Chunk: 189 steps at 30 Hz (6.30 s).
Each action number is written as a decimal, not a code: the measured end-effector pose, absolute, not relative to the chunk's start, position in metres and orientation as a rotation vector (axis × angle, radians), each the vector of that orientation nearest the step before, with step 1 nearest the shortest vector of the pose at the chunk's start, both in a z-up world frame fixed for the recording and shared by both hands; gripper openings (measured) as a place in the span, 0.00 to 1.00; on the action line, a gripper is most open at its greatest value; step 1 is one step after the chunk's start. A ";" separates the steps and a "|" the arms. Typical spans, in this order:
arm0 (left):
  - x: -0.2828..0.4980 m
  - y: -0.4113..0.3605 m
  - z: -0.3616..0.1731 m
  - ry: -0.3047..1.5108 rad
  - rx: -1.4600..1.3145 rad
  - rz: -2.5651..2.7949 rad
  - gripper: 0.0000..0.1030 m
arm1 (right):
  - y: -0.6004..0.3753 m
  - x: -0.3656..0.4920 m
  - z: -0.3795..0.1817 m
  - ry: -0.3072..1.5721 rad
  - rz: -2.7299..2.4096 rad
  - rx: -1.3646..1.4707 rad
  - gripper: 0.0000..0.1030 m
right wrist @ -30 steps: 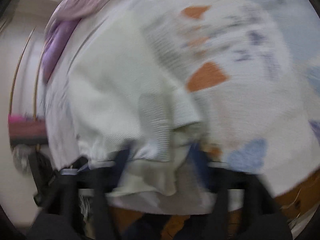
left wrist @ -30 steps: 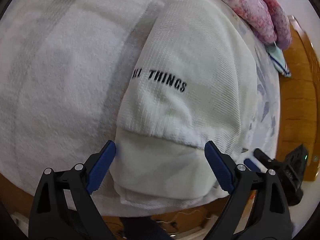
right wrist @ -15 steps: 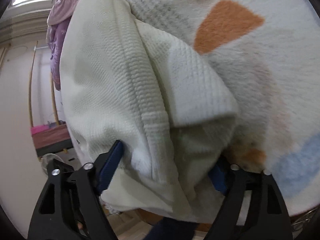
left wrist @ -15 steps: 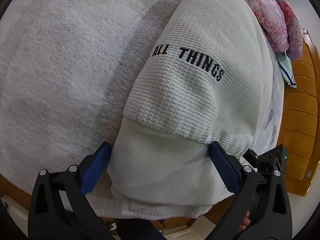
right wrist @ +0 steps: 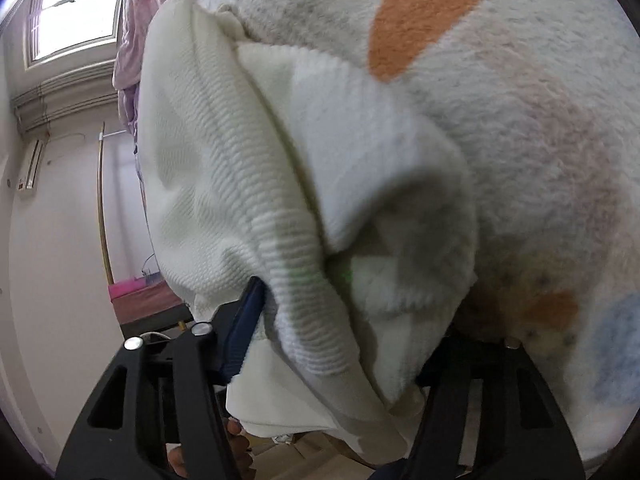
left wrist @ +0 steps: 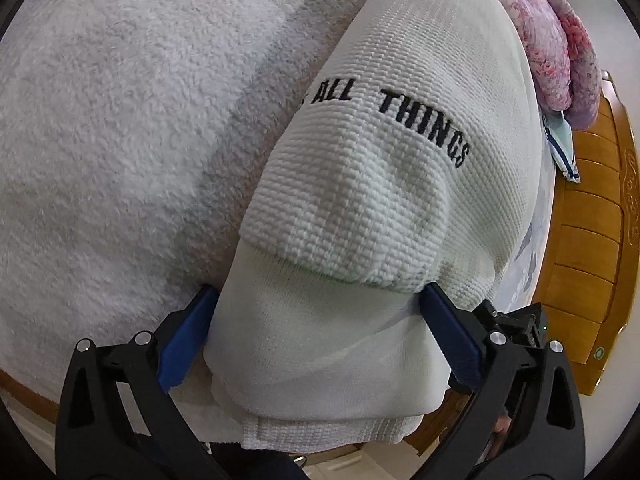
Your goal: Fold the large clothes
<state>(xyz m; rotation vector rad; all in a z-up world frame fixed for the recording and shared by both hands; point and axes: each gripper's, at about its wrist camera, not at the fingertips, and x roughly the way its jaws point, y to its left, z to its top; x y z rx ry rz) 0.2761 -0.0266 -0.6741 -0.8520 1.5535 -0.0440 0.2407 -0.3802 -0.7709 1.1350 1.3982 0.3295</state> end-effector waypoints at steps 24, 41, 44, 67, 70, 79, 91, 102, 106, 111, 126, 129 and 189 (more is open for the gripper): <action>0.315 -0.163 -0.526 1.267 -0.346 -0.101 0.28 | -0.405 0.314 -0.593 1.179 0.541 0.168 0.20; 0.483 -0.403 -0.458 0.871 -0.269 -0.380 0.27 | -0.620 0.427 -0.529 0.830 0.336 0.213 0.20; 0.488 -0.435 -0.507 0.953 -0.219 -0.381 0.27 | -0.651 0.431 -0.580 0.932 0.286 0.280 0.20; 0.427 -0.423 -0.637 1.347 -0.173 -0.198 0.87 | -0.707 0.375 -0.699 1.269 0.086 0.356 0.65; 0.425 -0.422 -0.631 1.389 -0.180 -0.186 0.87 | -0.708 0.378 -0.691 1.275 0.060 0.352 0.65; 0.434 -0.407 -0.583 1.443 -0.191 -0.126 0.87 | -0.666 0.395 -0.626 1.227 0.074 0.220 0.67; 0.441 -0.366 -0.505 1.303 -0.167 -0.042 0.90 | -0.578 0.376 -0.548 1.203 0.126 0.049 0.84; 0.424 -0.323 -0.429 1.204 -0.131 -0.068 0.91 | -0.521 0.344 -0.489 1.189 0.119 0.050 0.88; 0.414 -0.300 -0.401 1.197 -0.113 -0.069 0.92 | -0.494 0.326 -0.459 1.151 0.109 0.035 0.88; 0.398 -0.276 -0.361 1.150 -0.099 -0.112 0.93 | -0.468 0.307 -0.424 1.111 0.090 0.040 0.88; 0.337 -0.201 -0.233 0.956 0.006 -0.152 0.95 | -0.382 0.232 -0.317 0.948 0.114 0.068 0.88; 0.323 -0.190 -0.212 0.933 0.017 -0.154 0.95 | -0.370 0.220 -0.298 0.923 0.118 0.062 0.88; 0.277 -0.133 -0.080 0.718 0.060 -0.081 0.95 | -0.314 0.170 -0.199 0.764 0.119 -0.014 0.92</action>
